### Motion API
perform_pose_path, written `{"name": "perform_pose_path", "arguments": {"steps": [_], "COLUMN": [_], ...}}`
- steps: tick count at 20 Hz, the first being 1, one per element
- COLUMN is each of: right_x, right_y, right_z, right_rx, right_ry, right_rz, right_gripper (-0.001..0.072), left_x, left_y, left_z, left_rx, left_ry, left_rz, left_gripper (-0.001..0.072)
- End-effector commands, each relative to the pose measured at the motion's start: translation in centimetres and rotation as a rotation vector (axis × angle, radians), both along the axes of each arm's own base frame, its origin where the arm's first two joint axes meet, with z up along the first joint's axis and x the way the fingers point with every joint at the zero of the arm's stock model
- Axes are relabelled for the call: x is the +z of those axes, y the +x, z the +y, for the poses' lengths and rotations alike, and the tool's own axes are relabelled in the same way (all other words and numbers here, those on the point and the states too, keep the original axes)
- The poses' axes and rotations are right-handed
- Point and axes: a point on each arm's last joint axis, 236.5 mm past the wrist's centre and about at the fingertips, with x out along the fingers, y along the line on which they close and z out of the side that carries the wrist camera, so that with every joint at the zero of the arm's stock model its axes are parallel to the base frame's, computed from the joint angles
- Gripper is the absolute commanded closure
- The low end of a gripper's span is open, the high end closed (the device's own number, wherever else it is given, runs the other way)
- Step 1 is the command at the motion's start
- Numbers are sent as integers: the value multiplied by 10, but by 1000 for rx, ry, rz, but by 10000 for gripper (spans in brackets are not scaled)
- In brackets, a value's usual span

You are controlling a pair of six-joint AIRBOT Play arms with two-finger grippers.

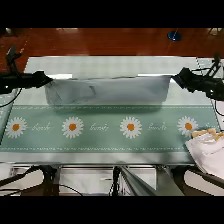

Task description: Fold the shirts.

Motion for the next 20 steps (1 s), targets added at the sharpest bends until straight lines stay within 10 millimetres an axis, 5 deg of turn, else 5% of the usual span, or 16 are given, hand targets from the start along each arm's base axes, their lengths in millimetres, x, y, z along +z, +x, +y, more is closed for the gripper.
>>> {"name": "perform_pose_path", "arguments": {"steps": [1, 9, 16, 17, 20], "right_x": [-26, -76, -82, -86, -93], "right_y": [30, 17, 15, 14, 10], "right_z": [12, -5, -11, -10, -6], "right_rx": [2, 69, 83, 89, 105], "right_ry": [-23, -202, -251, -246, -231], "right_rz": [10, 125, 130, 142, 165], "right_gripper": [693, 692, 691, 687, 411], "left_x": [-10, -71, -78, -78, -77], "left_y": [26, 14, 22, 23, 23], "left_z": [3, 7, 14, 15, 17], "left_rx": [-7, -65, -36, -30, -27], "left_ry": [-4, 25, 41, 45, 45], "left_rz": [6, 161, 150, 145, 143], "left_gripper": [682, 681, 674, 614, 182]}}
